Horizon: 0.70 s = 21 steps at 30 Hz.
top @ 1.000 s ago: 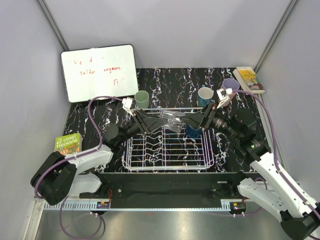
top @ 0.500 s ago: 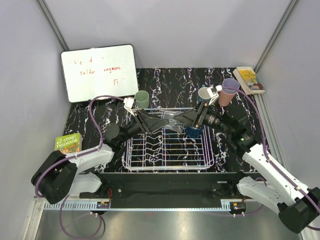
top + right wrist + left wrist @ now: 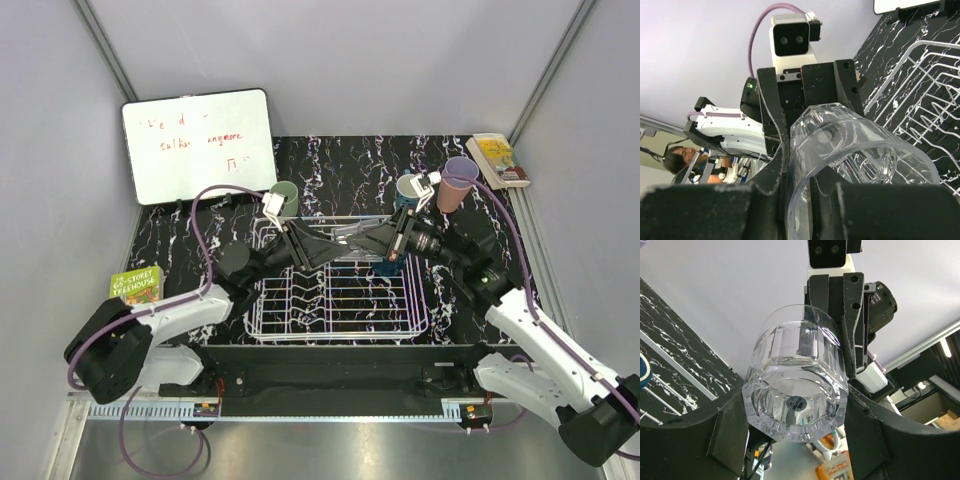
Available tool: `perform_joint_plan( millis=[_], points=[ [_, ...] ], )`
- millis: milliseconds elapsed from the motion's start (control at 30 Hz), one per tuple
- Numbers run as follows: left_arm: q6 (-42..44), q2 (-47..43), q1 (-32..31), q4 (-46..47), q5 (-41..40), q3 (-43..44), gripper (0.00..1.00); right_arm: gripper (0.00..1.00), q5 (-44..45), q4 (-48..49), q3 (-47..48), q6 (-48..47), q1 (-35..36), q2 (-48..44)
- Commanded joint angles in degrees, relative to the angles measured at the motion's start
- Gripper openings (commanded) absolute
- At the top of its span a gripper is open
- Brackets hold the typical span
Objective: Unload the cups from the dish rack
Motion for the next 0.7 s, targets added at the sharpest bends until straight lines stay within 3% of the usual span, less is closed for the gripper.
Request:
perform_joint_plan(
  millis=[0, 67, 200, 333, 533, 667],
  points=[
    [11.7, -5.9, -0.5, -16.2, 0.7, 5.1, 0.75, 0.0, 6.6, -6.0, 3.9, -5.9, 0.6, -2.3],
    [16.1, -8.5, 0.1, -23.5, -1.1, 6.5, 0.98, 0.0, 9.0, -10.8, 6.5, -8.7, 0.7, -3.1],
    [22.6, -16.3, 2.0, -44.9, -13.1, 10.2, 0.99, 0.0, 13.9, -18.0, 11.9, -13.0, 0.7, -2.1],
    [25.1, -20.2, 2.2, -57.7, -27.0, 12.5, 0.99, 0.0, 25.6, -28.1, 21.3, -16.6, 0.6, 5.5],
    [22.7, -20.1, 2.2, -76.5, -41.8, 15.4, 0.99, 0.0, 38.0, -46.1, 47.0, -19.6, 0.7, 29.3],
    [20.4, -19.6, 2.1, -83.4, -46.1, 16.3, 0.99, 0.0, 42.7, -58.3, 72.2, -20.6, 0.6, 50.8]
  ],
)
